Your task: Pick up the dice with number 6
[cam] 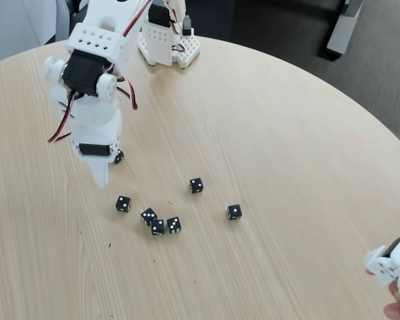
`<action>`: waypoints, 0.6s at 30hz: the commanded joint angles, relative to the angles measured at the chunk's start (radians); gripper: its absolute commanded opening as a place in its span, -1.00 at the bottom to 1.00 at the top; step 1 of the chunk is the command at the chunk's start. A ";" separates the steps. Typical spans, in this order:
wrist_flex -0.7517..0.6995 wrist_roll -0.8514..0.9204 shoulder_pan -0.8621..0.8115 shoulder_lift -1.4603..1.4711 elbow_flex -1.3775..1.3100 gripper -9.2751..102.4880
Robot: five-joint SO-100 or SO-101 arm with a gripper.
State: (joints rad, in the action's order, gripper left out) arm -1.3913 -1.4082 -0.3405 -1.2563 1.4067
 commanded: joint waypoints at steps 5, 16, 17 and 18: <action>-0.021 0.032 -0.006 -0.014 -0.018 -0.46; -0.143 0.216 -0.028 -0.011 -0.018 -0.52; -0.144 0.224 -0.035 -0.011 -0.018 -0.52; -0.144 0.233 -0.046 -0.011 -0.018 -0.52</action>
State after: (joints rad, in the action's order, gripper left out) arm -1.5263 -1.1996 -0.3636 -1.2563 1.4067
